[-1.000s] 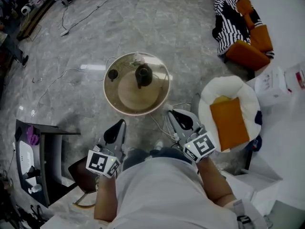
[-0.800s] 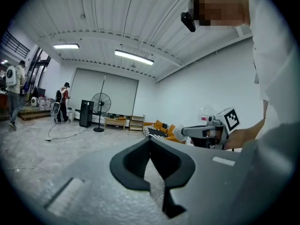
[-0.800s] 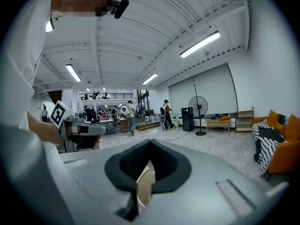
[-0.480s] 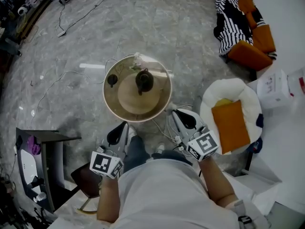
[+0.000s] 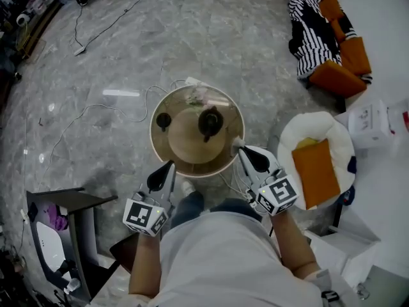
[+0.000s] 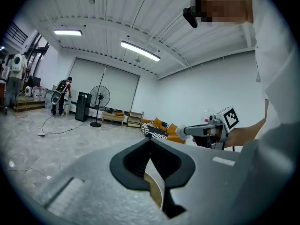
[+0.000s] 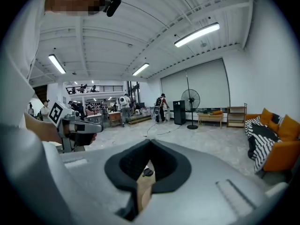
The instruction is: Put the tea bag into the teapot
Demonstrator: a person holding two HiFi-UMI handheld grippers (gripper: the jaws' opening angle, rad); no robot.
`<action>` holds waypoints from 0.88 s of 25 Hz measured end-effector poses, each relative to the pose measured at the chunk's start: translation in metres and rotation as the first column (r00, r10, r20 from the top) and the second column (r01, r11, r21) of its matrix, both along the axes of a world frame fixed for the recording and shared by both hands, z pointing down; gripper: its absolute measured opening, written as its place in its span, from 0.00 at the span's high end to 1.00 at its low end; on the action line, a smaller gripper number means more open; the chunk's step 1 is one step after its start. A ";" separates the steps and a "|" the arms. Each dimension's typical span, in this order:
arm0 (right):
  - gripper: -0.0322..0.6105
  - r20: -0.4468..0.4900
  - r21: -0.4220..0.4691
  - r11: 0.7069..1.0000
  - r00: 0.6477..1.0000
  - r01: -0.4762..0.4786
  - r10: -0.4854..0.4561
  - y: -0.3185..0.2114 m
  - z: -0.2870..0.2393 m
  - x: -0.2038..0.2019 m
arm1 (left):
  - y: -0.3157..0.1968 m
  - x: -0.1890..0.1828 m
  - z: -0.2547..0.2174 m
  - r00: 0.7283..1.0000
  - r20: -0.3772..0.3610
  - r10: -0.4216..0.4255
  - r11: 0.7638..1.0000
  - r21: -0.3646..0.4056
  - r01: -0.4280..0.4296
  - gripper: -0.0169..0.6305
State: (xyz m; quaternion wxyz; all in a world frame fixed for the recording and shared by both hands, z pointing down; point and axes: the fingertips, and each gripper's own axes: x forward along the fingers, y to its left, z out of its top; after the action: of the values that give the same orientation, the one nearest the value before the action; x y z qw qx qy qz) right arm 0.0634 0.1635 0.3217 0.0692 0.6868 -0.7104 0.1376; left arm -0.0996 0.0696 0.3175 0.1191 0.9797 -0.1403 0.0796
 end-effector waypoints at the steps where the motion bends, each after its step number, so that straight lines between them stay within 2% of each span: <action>1: 0.95 -0.003 -0.001 1.000 1.000 -0.005 0.005 -0.010 0.000 -0.003 | -0.011 -0.005 0.001 1.000 0.000 0.003 1.000 -0.004 -0.003 0.96; 6: 0.95 -0.017 -0.014 1.000 1.000 -0.014 0.014 -0.056 0.003 -0.012 | -0.057 -0.030 0.006 1.000 0.004 -0.008 1.000 -0.014 0.008 0.96; 11: 0.95 -0.027 -0.047 0.999 1.000 -0.009 0.008 -0.083 0.010 -0.011 | -0.080 -0.042 0.014 1.000 0.004 -0.017 0.999 -0.031 0.017 0.96; 17: 0.95 -0.021 -0.105 0.994 1.000 0.014 -0.016 -0.105 0.026 0.003 | -0.093 -0.038 0.022 0.999 0.002 -0.039 0.997 -0.066 0.039 0.96; 22: 0.95 0.005 -0.162 0.984 0.997 0.071 -0.071 -0.124 0.053 0.022 | -0.097 -0.027 0.033 0.995 0.040 -0.087 0.992 -0.093 0.090 0.96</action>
State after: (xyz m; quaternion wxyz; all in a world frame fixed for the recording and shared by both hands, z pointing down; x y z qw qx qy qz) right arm 0.0854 0.0399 0.3748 0.1299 0.6533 -0.7208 0.1918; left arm -0.1268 -0.0274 0.3509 0.1664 0.9641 -0.1818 0.0985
